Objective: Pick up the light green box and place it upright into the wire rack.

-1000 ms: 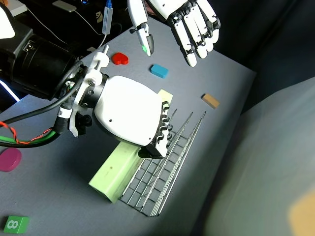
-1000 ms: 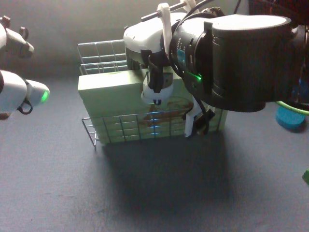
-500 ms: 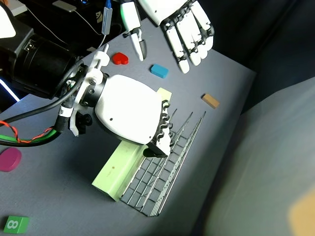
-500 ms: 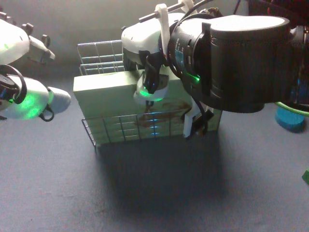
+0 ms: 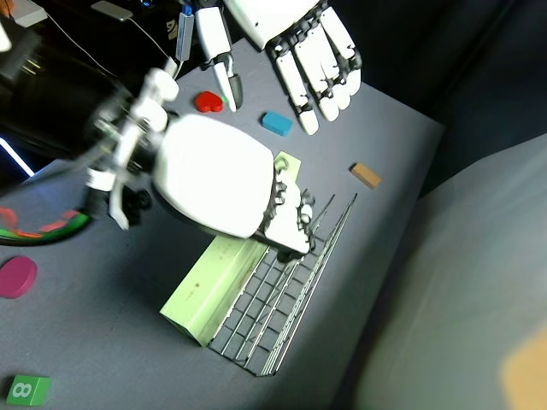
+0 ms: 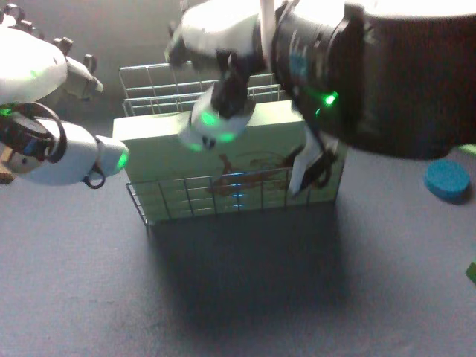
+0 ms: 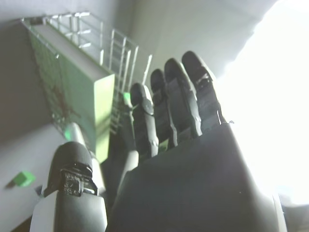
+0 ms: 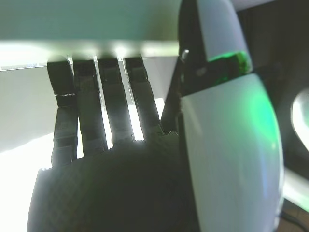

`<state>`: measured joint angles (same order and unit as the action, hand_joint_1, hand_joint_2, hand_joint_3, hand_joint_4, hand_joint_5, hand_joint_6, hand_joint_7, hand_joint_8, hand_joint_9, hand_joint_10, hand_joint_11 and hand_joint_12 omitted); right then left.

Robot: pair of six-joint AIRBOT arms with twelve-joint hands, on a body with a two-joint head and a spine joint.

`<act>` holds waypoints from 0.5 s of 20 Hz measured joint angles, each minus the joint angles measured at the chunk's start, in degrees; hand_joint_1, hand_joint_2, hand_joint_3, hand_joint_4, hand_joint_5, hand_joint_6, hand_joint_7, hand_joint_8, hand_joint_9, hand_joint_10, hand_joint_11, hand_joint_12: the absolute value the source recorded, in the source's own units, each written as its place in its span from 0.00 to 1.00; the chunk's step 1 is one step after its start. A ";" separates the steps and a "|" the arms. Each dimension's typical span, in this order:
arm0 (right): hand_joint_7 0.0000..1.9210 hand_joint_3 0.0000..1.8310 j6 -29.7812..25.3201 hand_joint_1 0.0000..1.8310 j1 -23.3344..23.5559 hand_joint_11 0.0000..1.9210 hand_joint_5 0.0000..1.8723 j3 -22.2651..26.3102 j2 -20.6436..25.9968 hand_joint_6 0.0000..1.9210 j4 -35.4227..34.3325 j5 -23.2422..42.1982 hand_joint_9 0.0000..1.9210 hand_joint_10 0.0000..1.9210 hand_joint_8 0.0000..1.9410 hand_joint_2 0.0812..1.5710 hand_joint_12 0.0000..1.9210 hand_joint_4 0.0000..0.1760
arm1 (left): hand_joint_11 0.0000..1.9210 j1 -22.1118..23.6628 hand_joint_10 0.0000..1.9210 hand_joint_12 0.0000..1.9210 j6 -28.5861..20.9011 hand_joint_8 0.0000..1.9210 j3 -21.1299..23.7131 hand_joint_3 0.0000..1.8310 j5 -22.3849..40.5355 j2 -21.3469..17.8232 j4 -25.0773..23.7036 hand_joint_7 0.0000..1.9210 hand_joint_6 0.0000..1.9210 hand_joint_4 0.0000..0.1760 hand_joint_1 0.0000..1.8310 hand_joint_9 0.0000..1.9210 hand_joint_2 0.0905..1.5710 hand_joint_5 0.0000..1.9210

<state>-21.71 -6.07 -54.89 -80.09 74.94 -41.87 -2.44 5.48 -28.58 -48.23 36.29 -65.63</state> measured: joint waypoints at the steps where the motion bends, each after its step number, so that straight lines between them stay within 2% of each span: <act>1: 0.26 0.00 -0.11 0.44 0.68 0.01 0.22 0.74 0.79 0.00 1.25 0.04 0.22 0.03 0.00 0.61 0.65 0.00 | 0.00 0.00 0.00 0.36 0.00 0.00 0.00 0.00 -0.07 0.46 0.04 0.16 0.00 0.21 0.07 0.15 0.77 0.20; 3: 0.26 0.00 0.04 0.44 1.60 0.01 0.23 2.23 2.80 0.01 2.60 0.87 0.22 0.03 0.00 0.61 0.65 0.00 | 0.00 0.00 0.00 0.36 -0.24 0.00 0.00 0.00 -0.22 1.29 0.02 0.16 0.00 0.21 0.07 0.15 0.77 0.20; 5: 0.26 0.00 2.56 0.44 2.12 0.01 0.23 4.42 5.99 0.01 2.64 2.36 0.22 0.02 0.00 0.61 0.65 0.00 | 0.00 0.00 0.00 0.35 -1.38 0.00 0.02 0.00 -0.24 1.95 -0.44 0.16 0.00 0.21 0.07 0.15 0.77 0.20; 9: 0.27 0.00 4.04 0.44 4.72 0.01 0.24 11.50 14.71 0.01 2.82 5.81 0.23 0.03 0.00 0.61 0.65 0.00 | 0.00 0.00 0.00 0.36 -1.92 0.00 -0.24 0.00 -1.05 3.61 -1.22 0.17 0.00 0.21 0.08 0.15 0.77 0.21; 10: 0.29 0.00 5.42 0.39 5.46 0.05 0.27 13.75 17.38 0.01 1.53 6.47 0.27 0.03 0.00 0.66 0.66 0.00 | 0.00 0.00 0.01 0.43 -2.45 0.00 -0.22 0.00 -1.18 4.02 -1.20 0.21 0.00 0.20 0.08 0.20 0.77 0.23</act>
<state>-16.29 -0.60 -41.15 -62.72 76.47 -35.40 -2.44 3.03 -28.80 -49.41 40.32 -66.83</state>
